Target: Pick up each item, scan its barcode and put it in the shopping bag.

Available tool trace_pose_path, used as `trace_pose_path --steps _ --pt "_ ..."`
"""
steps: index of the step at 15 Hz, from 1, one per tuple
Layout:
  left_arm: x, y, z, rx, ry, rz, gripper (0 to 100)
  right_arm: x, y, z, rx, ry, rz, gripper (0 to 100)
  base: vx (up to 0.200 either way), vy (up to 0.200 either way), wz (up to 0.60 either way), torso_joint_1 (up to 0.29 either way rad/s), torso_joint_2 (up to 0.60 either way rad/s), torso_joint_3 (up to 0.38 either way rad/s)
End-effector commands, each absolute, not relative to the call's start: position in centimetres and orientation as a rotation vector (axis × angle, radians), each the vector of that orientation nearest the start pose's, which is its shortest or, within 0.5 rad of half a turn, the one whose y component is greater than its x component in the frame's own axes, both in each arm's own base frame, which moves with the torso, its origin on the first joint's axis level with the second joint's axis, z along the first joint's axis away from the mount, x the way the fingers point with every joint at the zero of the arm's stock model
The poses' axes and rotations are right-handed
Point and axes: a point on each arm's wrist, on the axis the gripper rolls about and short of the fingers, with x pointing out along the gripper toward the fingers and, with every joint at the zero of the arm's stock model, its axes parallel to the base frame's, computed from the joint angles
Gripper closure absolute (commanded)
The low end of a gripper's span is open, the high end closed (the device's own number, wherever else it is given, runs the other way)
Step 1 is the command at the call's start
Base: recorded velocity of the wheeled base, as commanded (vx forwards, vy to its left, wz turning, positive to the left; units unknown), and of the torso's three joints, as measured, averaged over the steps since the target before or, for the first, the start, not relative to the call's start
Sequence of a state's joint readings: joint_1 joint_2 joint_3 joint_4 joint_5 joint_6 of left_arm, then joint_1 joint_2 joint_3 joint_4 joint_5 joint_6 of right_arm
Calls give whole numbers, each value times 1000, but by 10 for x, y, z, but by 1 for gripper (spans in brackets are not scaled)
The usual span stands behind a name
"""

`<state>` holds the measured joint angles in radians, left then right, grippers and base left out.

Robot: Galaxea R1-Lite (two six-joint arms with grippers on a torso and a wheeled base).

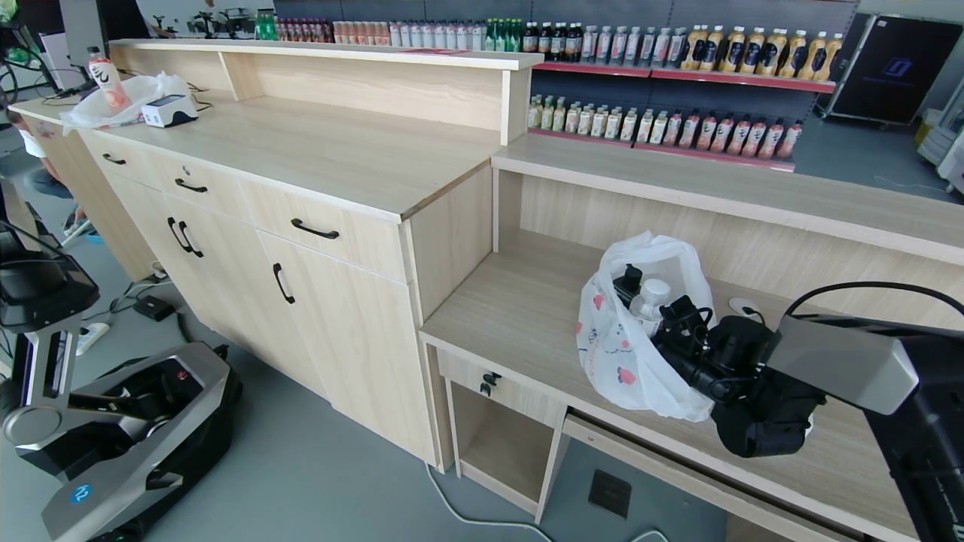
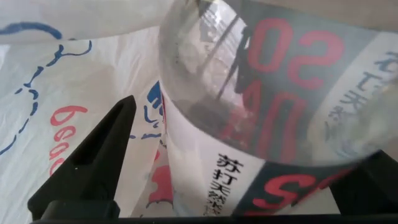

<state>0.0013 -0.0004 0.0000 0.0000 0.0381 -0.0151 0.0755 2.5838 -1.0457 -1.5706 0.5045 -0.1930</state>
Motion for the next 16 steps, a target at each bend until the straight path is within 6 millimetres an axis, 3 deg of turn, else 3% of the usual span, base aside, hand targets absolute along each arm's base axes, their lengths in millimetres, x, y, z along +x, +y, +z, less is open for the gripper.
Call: trace_pose_path --steps 1,4,5,10,13,16 --pt "-23 1 75 -15 0 40 0 433 44 1 -200 -112 574 0 0 0 0 0 0 0" --pt "-23 1 75 -15 0 40 0 431 43 31 -227 -164 565 0 0 0 0 0 0 0" --pt "-23 1 75 -15 0 40 0 428 38 57 -282 -165 544 0 0 0 0 0 0 0" --pt "-23 1 75 -15 0 40 0 392 7 142 -428 -208 460 0 0 0 0 0 0 0" --pt "-23 1 75 -15 0 40 0 374 -11 177 -496 -262 399 0 0 0 0 0 0 0" --pt "-23 1 75 -15 0 40 0 341 -34 219 -523 -272 322 0 0 0 0 0 0 0"
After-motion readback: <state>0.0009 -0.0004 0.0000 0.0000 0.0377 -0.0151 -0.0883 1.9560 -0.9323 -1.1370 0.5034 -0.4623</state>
